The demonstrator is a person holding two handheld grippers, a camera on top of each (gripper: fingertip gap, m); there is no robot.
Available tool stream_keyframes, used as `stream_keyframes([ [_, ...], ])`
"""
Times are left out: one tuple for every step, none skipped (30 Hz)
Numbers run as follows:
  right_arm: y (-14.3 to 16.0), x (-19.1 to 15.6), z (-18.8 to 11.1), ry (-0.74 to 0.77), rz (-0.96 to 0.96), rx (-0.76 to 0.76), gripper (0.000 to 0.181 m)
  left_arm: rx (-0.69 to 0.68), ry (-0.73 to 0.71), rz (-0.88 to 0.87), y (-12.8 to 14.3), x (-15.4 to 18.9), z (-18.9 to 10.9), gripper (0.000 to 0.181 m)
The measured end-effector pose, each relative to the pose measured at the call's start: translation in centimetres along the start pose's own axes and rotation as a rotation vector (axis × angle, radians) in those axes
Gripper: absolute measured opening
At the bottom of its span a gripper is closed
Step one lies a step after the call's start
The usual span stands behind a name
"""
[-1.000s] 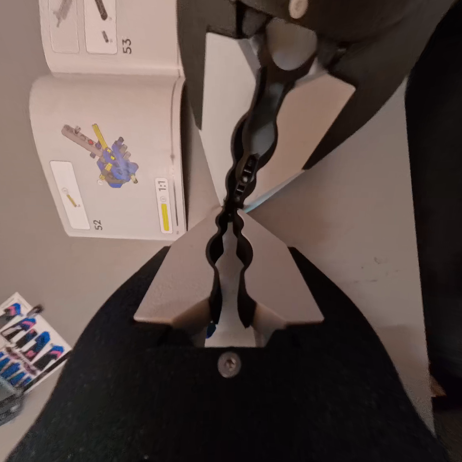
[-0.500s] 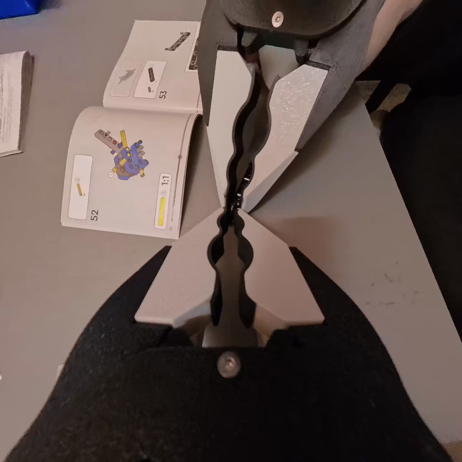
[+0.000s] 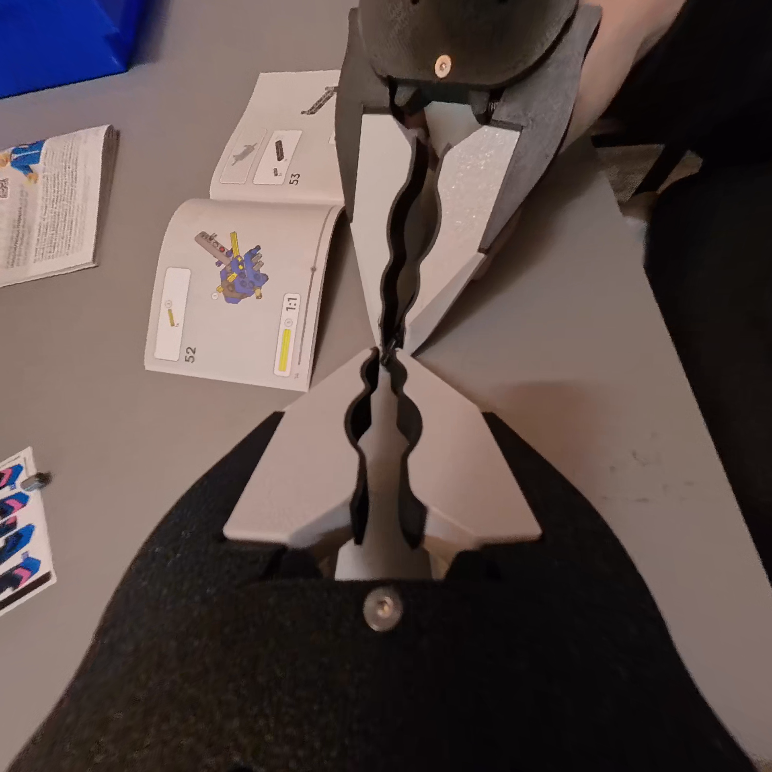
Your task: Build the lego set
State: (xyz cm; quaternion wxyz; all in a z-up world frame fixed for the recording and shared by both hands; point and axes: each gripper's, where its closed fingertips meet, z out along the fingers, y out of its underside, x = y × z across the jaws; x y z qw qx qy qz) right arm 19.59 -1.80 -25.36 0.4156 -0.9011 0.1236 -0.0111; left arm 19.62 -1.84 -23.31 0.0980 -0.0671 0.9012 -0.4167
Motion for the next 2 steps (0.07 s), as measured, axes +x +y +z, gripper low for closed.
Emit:
stream_keyframes([
  [0.00, 0.00, 0.00, 0.003, -0.004, 0.000, 0.006, -0.031, -0.011, 0.028, 0.23, -0.04, 0.13, 0.006],
  [0.00, 0.00, 0.00, 0.005, -0.006, -0.001, 0.006, -0.065, -0.018, 0.064, 0.48, 0.03, 0.30, 0.009],
])
